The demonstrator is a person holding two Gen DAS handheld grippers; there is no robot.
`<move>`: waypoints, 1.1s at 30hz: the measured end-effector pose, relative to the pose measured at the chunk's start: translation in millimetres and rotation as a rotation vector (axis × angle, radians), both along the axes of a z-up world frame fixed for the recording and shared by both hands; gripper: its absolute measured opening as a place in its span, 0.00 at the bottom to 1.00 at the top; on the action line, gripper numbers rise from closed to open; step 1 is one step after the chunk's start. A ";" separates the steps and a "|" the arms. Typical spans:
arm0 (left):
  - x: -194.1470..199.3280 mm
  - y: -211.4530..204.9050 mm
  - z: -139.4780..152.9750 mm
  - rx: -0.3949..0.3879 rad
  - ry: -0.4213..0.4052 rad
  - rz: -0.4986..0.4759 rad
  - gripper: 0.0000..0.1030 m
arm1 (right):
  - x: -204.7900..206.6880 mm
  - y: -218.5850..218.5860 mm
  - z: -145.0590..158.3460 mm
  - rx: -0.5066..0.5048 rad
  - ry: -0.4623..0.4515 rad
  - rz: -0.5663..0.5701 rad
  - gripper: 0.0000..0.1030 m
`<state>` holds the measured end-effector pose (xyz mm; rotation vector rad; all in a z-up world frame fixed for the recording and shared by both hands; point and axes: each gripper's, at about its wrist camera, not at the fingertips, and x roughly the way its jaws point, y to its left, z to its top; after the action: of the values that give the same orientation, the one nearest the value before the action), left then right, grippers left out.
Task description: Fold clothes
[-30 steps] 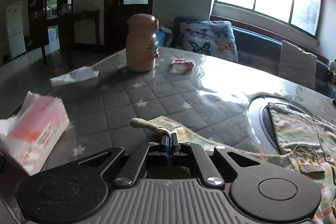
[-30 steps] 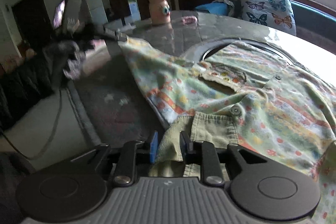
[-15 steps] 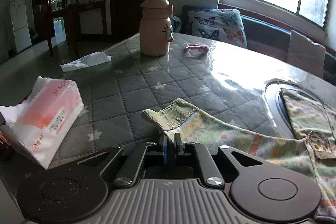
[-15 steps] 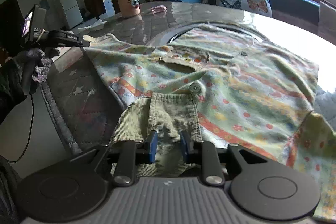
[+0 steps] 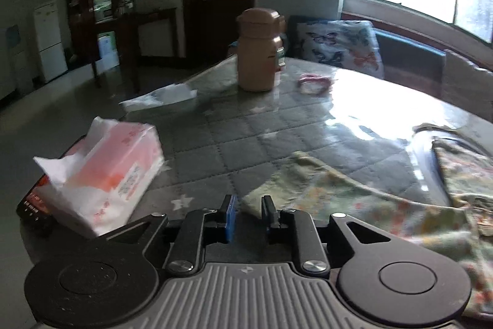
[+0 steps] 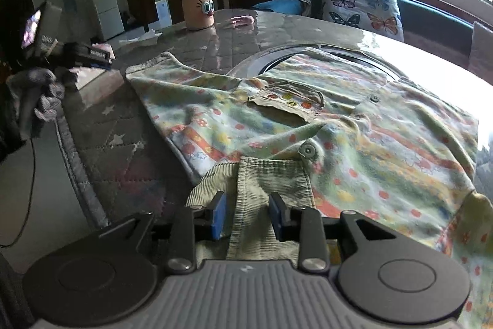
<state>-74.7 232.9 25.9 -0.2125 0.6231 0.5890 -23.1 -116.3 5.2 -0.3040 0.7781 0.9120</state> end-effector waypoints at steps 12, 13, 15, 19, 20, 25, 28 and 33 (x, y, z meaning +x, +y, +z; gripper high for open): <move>33.8 -106.8 9.4 -0.074 -0.049 -0.464 0.19 | 1.2 -20.4 18.3 0.063 0.001 -0.063 0.05; 38.5 -117.2 6.8 -0.074 -0.043 -0.502 0.19 | 3.2 -25.6 22.1 0.085 0.014 -0.074 0.05; 47.2 -135.7 1.1 -0.073 -0.029 -0.571 0.19 | 7.8 -36.1 28.8 0.133 0.049 -0.100 0.05; 60.2 -169.8 -11.9 -0.073 0.005 -0.688 0.16 | 14.5 -51.2 37.1 0.204 0.089 -0.133 0.05; 62.1 -176.6 -14.8 -0.077 0.013 -0.709 0.15 | 16.1 -53.6 37.5 0.216 0.099 -0.140 0.05; 65.6 -203.1 -27.7 -0.059 0.038 -0.790 0.14 | 18.7 -57.9 35.9 0.241 0.121 -0.152 0.05; 59.3 -216.8 -31.1 -0.019 0.038 -0.856 0.14 | 19.0 -58.1 34.3 0.243 0.125 -0.151 0.05; 52.3 -231.8 -35.9 0.044 0.033 -0.925 0.11 | 18.5 -55.3 32.6 0.239 0.129 -0.139 0.05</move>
<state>-22.4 1.1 -9.9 0.1359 0.6626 -0.2872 -4.6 -171.6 37.8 0.0189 0.7891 0.8884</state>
